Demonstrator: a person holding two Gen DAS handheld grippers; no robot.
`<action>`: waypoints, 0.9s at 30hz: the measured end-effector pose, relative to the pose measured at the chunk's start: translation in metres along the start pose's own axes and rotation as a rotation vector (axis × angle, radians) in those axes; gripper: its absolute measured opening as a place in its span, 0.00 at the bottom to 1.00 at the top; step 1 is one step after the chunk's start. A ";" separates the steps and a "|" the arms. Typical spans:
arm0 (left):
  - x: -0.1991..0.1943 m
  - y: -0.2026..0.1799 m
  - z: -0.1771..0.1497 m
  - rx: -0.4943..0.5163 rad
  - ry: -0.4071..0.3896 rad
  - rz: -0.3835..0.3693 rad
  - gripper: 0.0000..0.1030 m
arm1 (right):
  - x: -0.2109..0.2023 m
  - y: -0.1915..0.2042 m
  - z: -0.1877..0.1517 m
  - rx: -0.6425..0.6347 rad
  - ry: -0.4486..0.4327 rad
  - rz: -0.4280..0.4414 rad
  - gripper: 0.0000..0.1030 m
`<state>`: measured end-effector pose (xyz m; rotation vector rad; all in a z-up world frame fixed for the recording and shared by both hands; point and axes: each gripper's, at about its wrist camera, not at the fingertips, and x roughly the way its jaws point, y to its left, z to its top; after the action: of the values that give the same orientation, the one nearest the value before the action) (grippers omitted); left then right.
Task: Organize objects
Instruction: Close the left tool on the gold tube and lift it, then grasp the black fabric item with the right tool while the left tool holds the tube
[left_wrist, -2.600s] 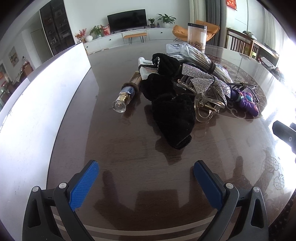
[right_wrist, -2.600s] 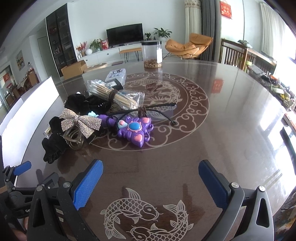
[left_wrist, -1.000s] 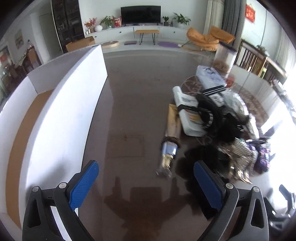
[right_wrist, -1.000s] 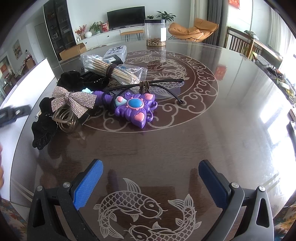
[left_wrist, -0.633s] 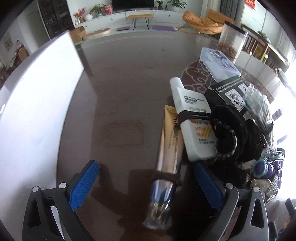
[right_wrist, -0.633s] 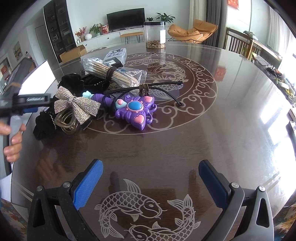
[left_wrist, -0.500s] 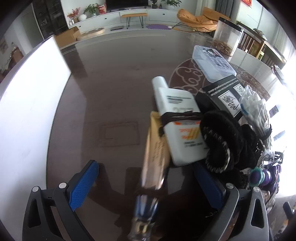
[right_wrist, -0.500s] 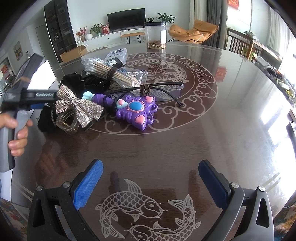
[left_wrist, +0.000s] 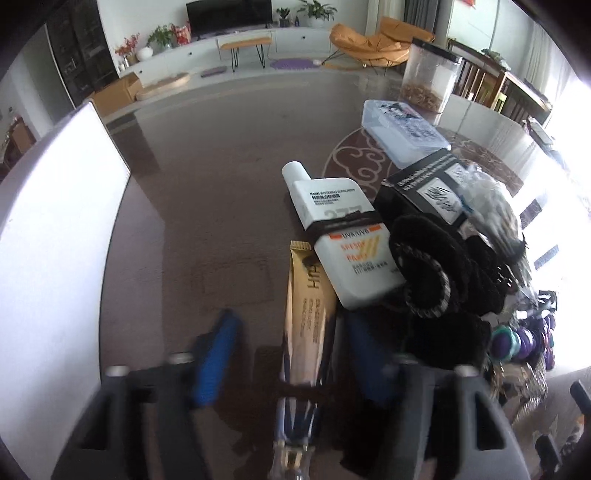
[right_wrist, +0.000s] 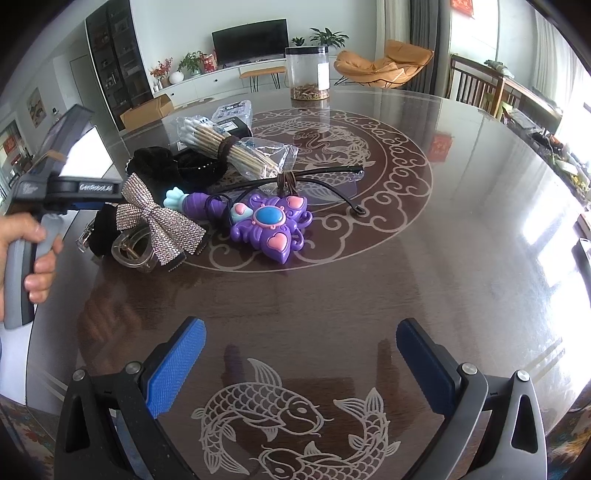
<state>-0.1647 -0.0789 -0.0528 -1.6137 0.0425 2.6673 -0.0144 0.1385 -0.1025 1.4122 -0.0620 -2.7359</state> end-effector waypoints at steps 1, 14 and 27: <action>-0.004 -0.001 -0.006 0.008 -0.006 -0.005 0.27 | 0.000 0.000 0.000 0.000 0.000 0.000 1.00; -0.056 -0.002 -0.113 -0.052 -0.074 0.038 0.39 | 0.001 0.002 0.000 -0.013 0.010 0.004 1.00; -0.061 0.002 -0.135 -0.075 -0.125 0.048 0.43 | 0.014 0.084 0.018 -0.034 0.094 0.605 0.98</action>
<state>-0.0169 -0.0857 -0.0615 -1.4791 -0.0209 2.8330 -0.0338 0.0540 -0.0982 1.2502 -0.3692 -2.1640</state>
